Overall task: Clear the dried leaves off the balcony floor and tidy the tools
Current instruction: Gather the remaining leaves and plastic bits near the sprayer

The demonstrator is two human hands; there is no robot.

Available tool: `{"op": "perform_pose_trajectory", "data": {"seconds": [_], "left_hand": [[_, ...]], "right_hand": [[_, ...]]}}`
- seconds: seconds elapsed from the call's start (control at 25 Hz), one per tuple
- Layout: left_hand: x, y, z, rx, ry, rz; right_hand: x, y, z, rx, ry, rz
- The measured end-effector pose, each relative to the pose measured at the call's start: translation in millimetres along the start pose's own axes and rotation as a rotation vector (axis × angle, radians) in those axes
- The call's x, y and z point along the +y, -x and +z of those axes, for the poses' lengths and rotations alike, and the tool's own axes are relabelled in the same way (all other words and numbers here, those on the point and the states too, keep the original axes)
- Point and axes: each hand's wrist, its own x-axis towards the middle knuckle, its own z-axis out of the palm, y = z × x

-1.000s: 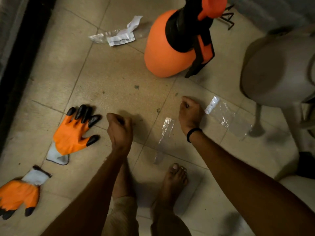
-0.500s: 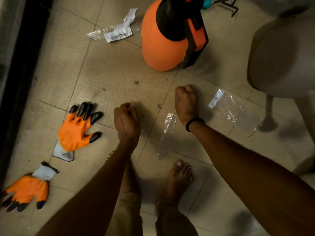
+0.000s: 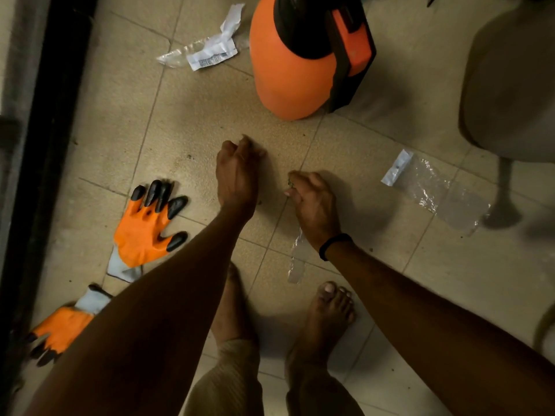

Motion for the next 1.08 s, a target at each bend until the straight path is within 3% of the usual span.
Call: {"op": "perform_pose_trajectory", "data": {"seconds": [0.24,0.32,0.44,0.56,0.6,0.68,0.72,0.84,1.08], "left_hand": [[-17.6,-13.1,13.5,0.058,0.048,-0.059],[-21.1,-18.8,4.3,0.098,0.037,-0.074],[-10.9,-8.6,-0.2,0.181,0.155,-0.12],[-70.2,16.4,-38.3,0.203,-0.256,0.091],[-107.4,22.4,-53.9,0.137,-0.292,0.196],[-200.3,24.0,-88.9,-0.137,-0.48,0.615],[-230.3,21.8,-96.5,-0.241,-0.537,0.691],[-242.6,20.0,-89.1,-0.262,-0.601,0.708],[-240.1,17.5,-92.2,-0.165,-0.629,0.812]], "right_hand": [[8.6,-19.7,0.8,-0.01,0.245,-0.142],[2.9,-27.8,-5.4,-0.031,0.231,-0.101],[-8.4,-40.6,-16.8,0.018,0.053,0.104],[-14.8,-43.4,-26.0,0.036,-0.221,0.34],[-17.0,-38.9,-25.9,0.015,-0.255,0.363],[-21.9,-22.7,-19.4,-0.06,-0.252,0.337],[-24.6,-12.1,-13.8,-0.099,-0.233,0.299],[-30.7,11.8,4.4,-0.157,-0.132,0.176],[-34.9,24.8,30.8,-0.088,0.132,-0.083]]}}
